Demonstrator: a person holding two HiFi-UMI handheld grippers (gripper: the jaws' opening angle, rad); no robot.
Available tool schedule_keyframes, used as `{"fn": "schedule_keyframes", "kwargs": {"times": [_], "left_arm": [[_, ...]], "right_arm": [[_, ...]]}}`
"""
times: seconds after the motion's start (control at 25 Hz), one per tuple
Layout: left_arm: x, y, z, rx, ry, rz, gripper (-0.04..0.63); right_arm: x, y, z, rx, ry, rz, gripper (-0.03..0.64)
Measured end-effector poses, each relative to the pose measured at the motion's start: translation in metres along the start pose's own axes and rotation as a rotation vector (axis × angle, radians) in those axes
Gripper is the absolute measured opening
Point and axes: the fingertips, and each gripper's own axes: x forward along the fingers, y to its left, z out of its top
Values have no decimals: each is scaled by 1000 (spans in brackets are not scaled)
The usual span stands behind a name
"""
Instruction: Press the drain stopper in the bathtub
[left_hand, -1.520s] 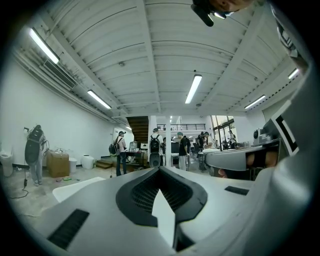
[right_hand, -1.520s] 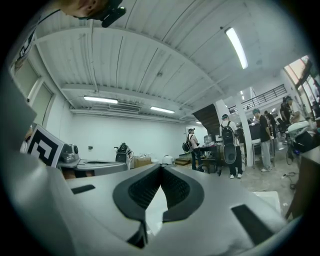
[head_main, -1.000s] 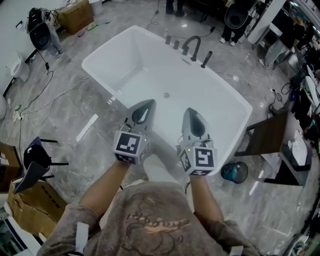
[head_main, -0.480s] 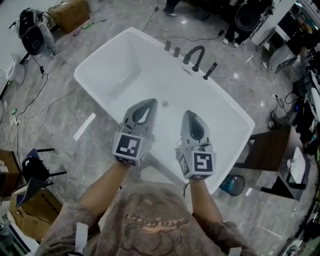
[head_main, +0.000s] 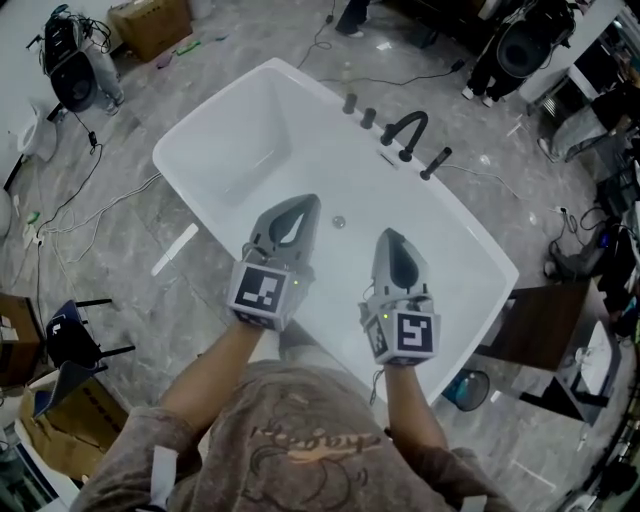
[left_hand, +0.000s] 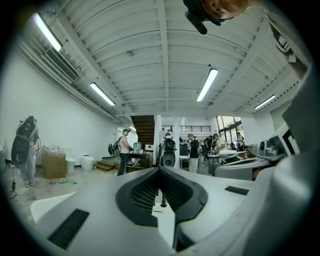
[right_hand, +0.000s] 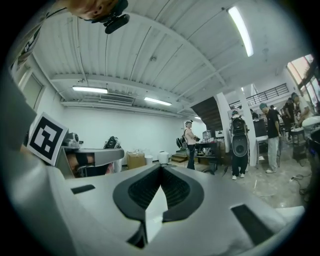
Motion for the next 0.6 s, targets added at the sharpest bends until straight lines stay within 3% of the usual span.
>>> {"fn": "schedule_keyframes", "kwargs": {"times": [0.4,0.6], "left_arm": [[46,39,-12,-18,-3,-64,8],[70,58,-29,-16,12,-110,8]], "right_arm": [[58,-1,-18,24,45,-34,3],[97,9,-16,21,-17,-34,3]]}}
